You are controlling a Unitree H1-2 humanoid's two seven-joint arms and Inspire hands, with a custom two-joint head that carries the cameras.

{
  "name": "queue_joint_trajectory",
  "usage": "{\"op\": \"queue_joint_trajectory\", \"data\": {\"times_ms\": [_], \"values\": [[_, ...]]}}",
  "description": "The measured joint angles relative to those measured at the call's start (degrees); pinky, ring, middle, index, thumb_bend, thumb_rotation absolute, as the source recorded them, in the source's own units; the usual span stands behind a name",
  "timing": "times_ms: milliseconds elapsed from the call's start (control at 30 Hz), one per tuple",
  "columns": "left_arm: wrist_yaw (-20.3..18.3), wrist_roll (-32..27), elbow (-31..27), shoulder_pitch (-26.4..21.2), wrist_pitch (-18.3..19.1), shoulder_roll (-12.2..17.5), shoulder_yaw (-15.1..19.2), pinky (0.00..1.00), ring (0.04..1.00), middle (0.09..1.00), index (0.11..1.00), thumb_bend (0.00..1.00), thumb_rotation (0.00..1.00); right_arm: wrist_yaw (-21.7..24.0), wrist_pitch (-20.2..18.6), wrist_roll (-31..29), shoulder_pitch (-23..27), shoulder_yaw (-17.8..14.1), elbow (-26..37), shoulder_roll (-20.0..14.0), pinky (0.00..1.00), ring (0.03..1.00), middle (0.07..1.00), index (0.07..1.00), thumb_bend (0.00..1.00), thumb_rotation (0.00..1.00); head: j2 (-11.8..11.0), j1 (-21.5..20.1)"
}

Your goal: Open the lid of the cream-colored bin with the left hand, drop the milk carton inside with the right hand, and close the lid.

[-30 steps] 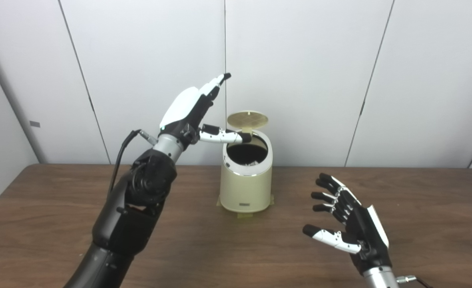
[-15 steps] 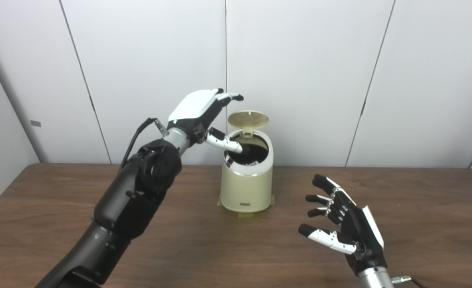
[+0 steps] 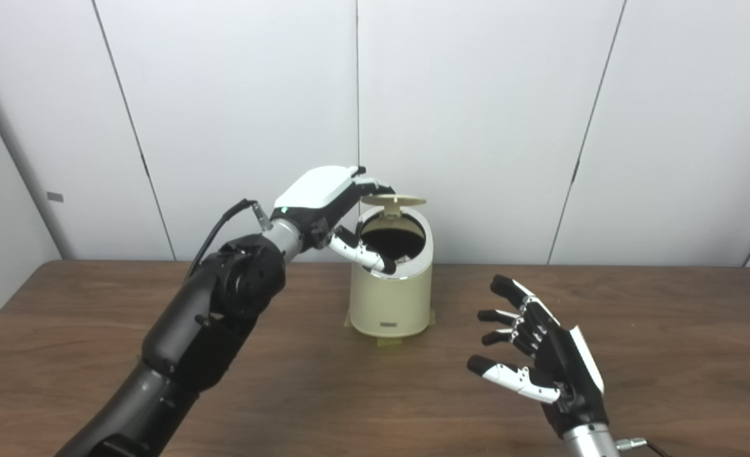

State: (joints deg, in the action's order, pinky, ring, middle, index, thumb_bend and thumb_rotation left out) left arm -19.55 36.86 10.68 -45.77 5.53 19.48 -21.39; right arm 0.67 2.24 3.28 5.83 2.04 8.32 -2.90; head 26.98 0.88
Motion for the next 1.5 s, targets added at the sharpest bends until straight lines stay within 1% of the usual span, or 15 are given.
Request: {"op": "queue_joint_trajectory", "data": {"times_ms": [100, 233, 467, 567, 700, 767, 933, 1000, 1100, 1167, 1267, 1400, 1500], "values": [[-1.0, -0.2, -0.8, 1.1, -0.3, 0.2, 0.0, 1.00, 1.000, 0.859, 0.829, 1.00, 0.39, 0.0, 0.0, 0.0, 0.0, 0.0, 0.0, 0.0, 0.54, 0.712, 0.870, 0.848, 0.73, 0.27, 0.3, -0.1], [-1.6, -0.6, -1.5, 1.2, -0.4, 0.4, 0.5, 1.00, 1.000, 0.856, 0.827, 1.00, 0.39, 0.0, -0.1, 0.0, 0.0, 0.1, 0.4, 0.2, 0.54, 0.712, 0.869, 0.845, 0.73, 0.25, 0.4, -0.2], [-3.1, -0.5, -4.7, 1.7, -0.6, 0.9, 0.8, 1.00, 1.000, 0.847, 0.829, 1.00, 0.35, 0.0, -2.0, 0.7, -0.1, 0.2, 1.0, 0.4, 0.53, 0.711, 0.868, 0.842, 0.74, 0.28, 0.8, -0.3], [-3.4, -0.5, -5.0, 2.3, -1.3, 1.0, 0.8, 1.00, 1.000, 0.844, 0.829, 1.00, 0.34, -0.5, -2.7, 1.4, -0.1, 0.2, 1.4, 0.7, 0.53, 0.707, 0.863, 0.836, 0.74, 0.28, 1.0, -0.4], [-3.6, -0.3, -5.3, 2.9, -2.1, 1.1, 0.6, 1.00, 1.000, 0.846, 0.829, 1.00, 0.36, -0.7, -3.1, 1.8, -0.1, 0.2, 1.4, 1.3, 0.54, 0.704, 0.860, 0.838, 0.73, 0.28, 1.2, -0.4], [-3.6, 0.2, -6.0, 3.2, -2.4, 1.3, 0.3, 1.00, 1.000, 0.847, 0.831, 1.00, 0.37, -0.7, -3.1, 1.9, -0.1, 0.1, 1.4, 1.5, 0.53, 0.706, 0.862, 0.840, 0.73, 0.28, 1.3, -0.4], [-3.4, 2.3, -6.2, 4.0, -5.2, 1.5, -1.1, 1.00, 1.000, 0.837, 0.825, 1.00, 0.40, -0.7, -4.2, 2.2, -0.1, 0.1, 1.9, 1.6, 0.54, 0.708, 0.866, 0.840, 0.73, 0.27, 1.5, -0.6], [-3.1, 3.9, -6.2, 4.1, -6.3, 1.5, -1.7, 1.00, 1.000, 0.838, 0.824, 1.00, 0.41, -0.7, -4.2, 2.2, -0.1, 0.1, 2.2, 1.6, 0.55, 0.705, 0.866, 0.842, 0.74, 0.28, 1.6, -0.7], [-3.1, 6.6, -6.2, 4.2, -6.5, 1.5, -2.7, 1.00, 1.000, 0.853, 0.834, 1.00, 0.42, -0.7, -4.2, 2.1, 0.0, 0.1, 2.4, 1.7, 0.54, 0.698, 0.855, 0.840, 0.74, 0.28, 2.0, -0.8], [-4.1, 9.2, -6.3, 4.2, -5.3, 1.6, -3.8, 1.00, 1.000, 0.868, 0.845, 1.00, 0.44, -0.7, -4.2, 2.1, 0.0, 0.1, 2.4, 1.7, 0.55, 0.703, 0.854, 0.840, 0.75, 0.30, 2.1, -0.8], [-6.8, 14.2, -7.6, 4.4, -2.9, 1.6, -5.8, 1.00, 1.000, 0.889, 0.861, 1.00, 0.44, -0.7, -4.2, 2.1, 0.0, 0.0, 2.5, 1.8, 0.55, 0.708, 0.855, 0.840, 0.76, 0.31, 2.2, -0.8], [-12.0, 18.3, -9.7, 4.0, 0.0, 1.6, -7.5, 1.00, 1.000, 0.915, 0.884, 1.00, 0.46, -0.9, -4.2, 2.2, 0.1, -0.1, 2.8, 1.8, 0.54, 0.692, 0.847, 0.833, 0.76, 0.32, 2.3, -0.8], [-16.7, 20.4, -10.9, 2.9, 1.8, 1.6, -8.5, 1.00, 1.000, 0.919, 0.885, 1.00, 0.49, -1.2, -4.2, 2.3, 0.1, -0.1, 2.8, 1.9, 0.54, 0.685, 0.843, 0.833, 0.77, 0.34, 2.5, -0.9]]}}
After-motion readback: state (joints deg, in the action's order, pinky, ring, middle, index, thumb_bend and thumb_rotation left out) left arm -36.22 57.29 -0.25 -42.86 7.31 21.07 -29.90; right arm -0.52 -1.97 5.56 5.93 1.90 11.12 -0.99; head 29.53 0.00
